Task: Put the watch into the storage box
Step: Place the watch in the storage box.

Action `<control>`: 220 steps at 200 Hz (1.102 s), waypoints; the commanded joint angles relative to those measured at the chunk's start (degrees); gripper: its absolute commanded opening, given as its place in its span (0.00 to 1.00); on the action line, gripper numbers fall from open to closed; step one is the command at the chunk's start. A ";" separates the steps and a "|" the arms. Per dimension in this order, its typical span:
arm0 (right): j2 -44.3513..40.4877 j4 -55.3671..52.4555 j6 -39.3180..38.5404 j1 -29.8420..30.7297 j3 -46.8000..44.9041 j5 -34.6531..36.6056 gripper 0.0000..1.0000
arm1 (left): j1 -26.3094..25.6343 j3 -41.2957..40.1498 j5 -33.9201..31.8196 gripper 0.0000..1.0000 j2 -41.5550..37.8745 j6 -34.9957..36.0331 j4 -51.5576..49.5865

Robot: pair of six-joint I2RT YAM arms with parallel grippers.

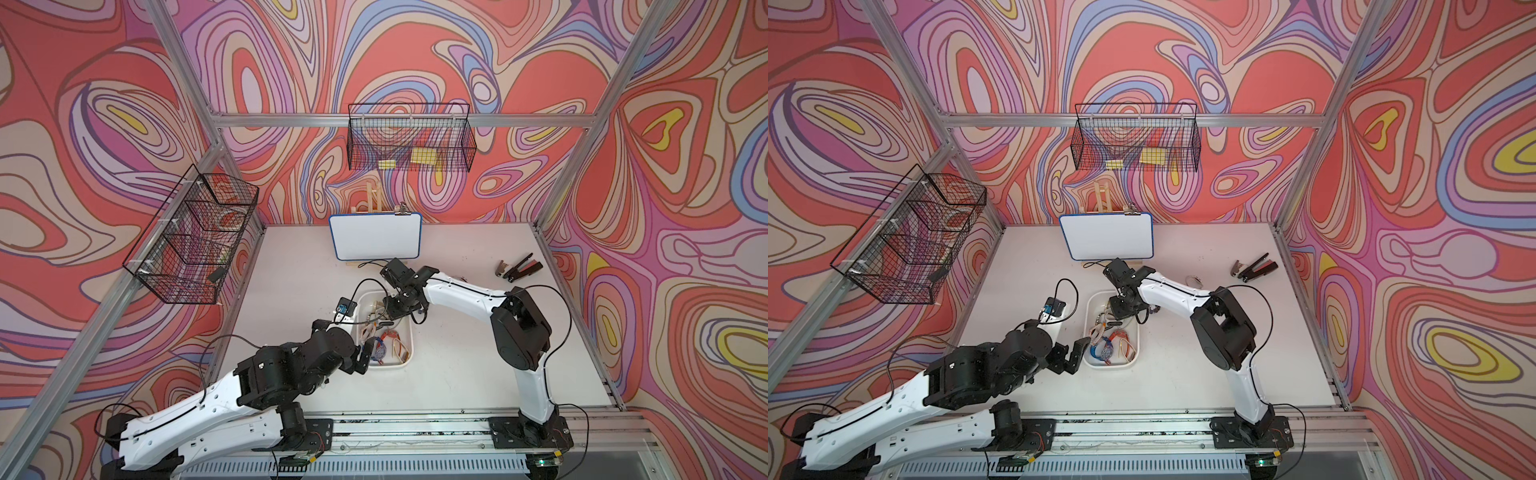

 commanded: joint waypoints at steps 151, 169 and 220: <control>-4.02 1.18 1.92 2.54 -2.57 3.89 0.23 | 0.34 -0.43 -0.97 1.00 -0.01 -0.22 -1.23; -6.39 1.27 2.48 2.55 -3.56 4.28 0.27 | 0.41 -0.41 -0.88 1.00 0.09 -0.25 -1.18; -13.79 2.88 3.83 2.34 -7.72 3.09 0.63 | 0.33 -0.23 1.71 1.00 2.03 0.35 0.69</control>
